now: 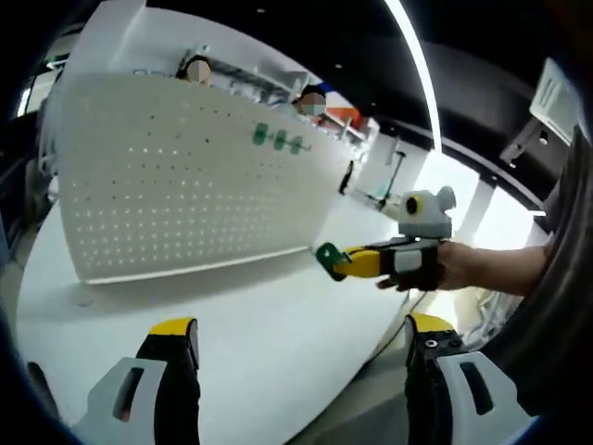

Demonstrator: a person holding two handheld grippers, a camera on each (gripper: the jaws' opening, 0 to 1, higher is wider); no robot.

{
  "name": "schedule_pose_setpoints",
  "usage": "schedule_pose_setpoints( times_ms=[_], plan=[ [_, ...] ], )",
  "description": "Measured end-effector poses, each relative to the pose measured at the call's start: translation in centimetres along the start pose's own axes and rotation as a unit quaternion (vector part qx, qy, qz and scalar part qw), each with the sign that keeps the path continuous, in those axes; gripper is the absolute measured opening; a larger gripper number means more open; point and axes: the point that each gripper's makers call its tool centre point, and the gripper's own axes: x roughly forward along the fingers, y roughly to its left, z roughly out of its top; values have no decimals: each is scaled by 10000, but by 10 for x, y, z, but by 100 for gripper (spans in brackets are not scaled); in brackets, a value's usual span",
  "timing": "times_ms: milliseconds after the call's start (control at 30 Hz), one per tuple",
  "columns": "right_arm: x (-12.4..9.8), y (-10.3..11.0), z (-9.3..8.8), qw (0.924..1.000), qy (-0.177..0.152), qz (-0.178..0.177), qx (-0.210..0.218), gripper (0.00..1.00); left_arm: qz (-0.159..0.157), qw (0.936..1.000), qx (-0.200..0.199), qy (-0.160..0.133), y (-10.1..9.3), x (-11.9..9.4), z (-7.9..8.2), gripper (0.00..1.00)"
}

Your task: Insert the hook assembly into the mounting plate slot until the hook locks in place.

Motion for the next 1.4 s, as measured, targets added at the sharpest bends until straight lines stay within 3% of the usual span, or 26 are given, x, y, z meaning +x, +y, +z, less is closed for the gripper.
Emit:
schedule_pose_setpoints(
  times_ms=[300, 767, 1400],
  plan=[
    [4, 14, -14, 9988, 191, 438, -137, 0, -96, 9999, 24, -27, 8, 5, 8, 86],
    [2, 17, -15, 9969, 274, 653, -357, 0, -293, 9994, -99, -134, 13, 16, 20, 78],
    [10, 42, -20, 9886, 394, 1284, -684, 0, -1061, 9932, -464, -132, -12, 25, 17, 53]
  ],
)
